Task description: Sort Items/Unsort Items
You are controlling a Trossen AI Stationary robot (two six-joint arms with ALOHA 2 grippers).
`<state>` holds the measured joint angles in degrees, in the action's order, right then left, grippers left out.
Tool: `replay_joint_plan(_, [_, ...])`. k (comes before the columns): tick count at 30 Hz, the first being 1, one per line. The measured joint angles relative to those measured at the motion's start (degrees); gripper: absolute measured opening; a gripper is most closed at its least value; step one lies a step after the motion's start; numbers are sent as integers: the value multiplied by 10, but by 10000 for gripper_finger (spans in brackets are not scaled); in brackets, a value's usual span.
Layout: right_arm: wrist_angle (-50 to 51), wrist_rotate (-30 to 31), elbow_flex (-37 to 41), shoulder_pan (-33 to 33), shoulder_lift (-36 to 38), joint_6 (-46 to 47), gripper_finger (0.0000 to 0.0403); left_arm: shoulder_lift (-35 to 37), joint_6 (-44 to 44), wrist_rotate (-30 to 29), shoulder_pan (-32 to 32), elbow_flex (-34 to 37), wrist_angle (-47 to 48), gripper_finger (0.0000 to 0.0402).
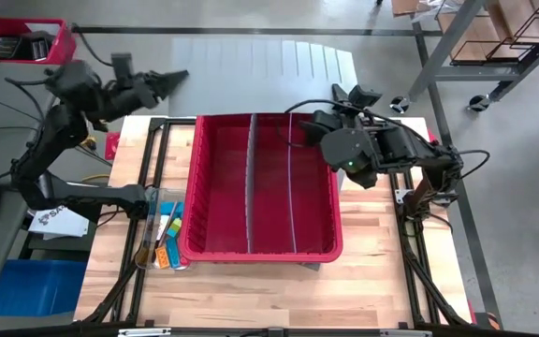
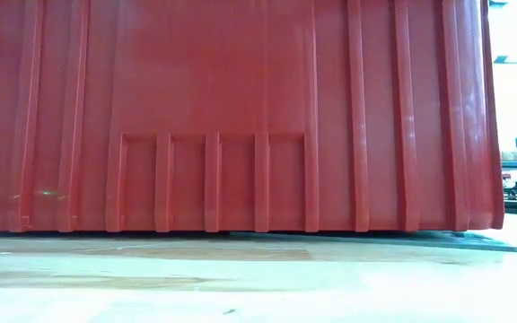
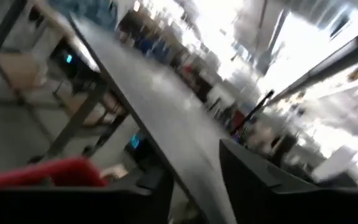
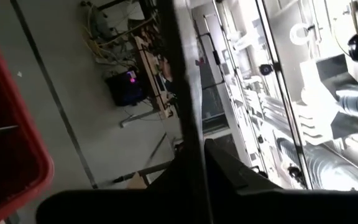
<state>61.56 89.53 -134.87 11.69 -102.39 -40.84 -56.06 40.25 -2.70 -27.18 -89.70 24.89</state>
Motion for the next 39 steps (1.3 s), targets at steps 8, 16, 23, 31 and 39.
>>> replay_joint_plan(8, [3, 1, 0, 7, 7, 1, 0, 18, -92, -26, -2, -1, -17, 203])
replay_joint_plan(16, [2, 2, 0, 17, 17, 20, 0, 47, -491, -186, -15, -29, -33, 227])
replay_joint_plan(23, [2, -66, -1, 19, 25, 150, 0, 51, -655, -227, -15, -60, -37, 227])
replay_joint_plan(31, [124, -409, -1, -12, 48, 528, 0, 51, -714, -227, -15, -62, -26, 227])
replay_joint_plan(39, [289, -618, -1, 6, 55, 693, 0, 51, -690, -214, -9, -63, 9, 227])
